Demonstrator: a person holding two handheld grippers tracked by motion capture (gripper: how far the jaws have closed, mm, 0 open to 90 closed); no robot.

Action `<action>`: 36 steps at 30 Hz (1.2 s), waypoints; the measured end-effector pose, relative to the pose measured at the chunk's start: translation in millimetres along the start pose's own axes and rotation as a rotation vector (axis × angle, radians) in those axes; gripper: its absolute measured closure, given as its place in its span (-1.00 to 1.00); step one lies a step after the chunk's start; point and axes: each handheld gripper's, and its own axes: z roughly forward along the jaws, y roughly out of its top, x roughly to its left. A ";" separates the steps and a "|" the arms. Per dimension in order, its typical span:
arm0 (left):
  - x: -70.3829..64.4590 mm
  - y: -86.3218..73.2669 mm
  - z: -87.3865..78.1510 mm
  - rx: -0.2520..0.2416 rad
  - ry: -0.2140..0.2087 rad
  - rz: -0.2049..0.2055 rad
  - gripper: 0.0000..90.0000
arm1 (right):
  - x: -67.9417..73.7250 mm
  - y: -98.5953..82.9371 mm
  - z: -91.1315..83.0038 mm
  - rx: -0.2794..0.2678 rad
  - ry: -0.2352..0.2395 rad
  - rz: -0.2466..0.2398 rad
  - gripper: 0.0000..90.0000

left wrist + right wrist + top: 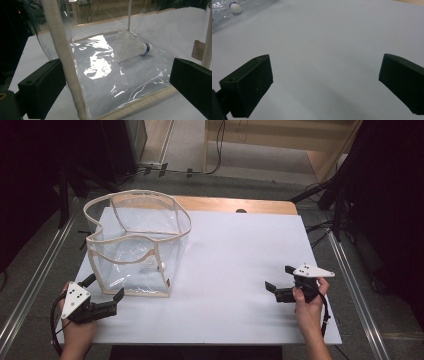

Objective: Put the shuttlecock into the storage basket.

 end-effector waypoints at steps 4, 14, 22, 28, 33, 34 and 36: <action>-0.1 0.0 0.0 0.000 0.001 0.001 -0.98 | -3.0 -5.0 -4.6 0.001 -0.010 0.007 -1.00; -0.1 0.1 -0.2 0.001 0.000 0.000 -0.98 | -10.0 -15.2 -15.4 0.001 -0.036 0.025 -1.00; 0.0 0.1 -0.3 0.002 0.000 -0.001 -0.98 | -14.1 -22.5 -21.3 0.002 -0.051 0.038 -1.00; 0.2 0.1 -0.4 0.002 0.000 -0.001 -0.98 | -17.0 -27.3 -25.5 0.003 -0.060 0.035 -1.00; 0.1 0.2 -0.5 0.002 0.000 -0.001 -0.98 | -19.9 -31.6 -30.8 -0.006 -0.066 0.039 -1.00; 0.1 0.1 -0.5 0.002 0.000 -0.001 -0.98 | -20.2 -32.5 -31.8 -0.009 -0.067 0.039 -1.00; 0.2 0.2 -0.6 0.002 0.000 -0.002 -0.98 | -20.6 -34.8 -33.0 -0.015 -0.068 0.044 -1.00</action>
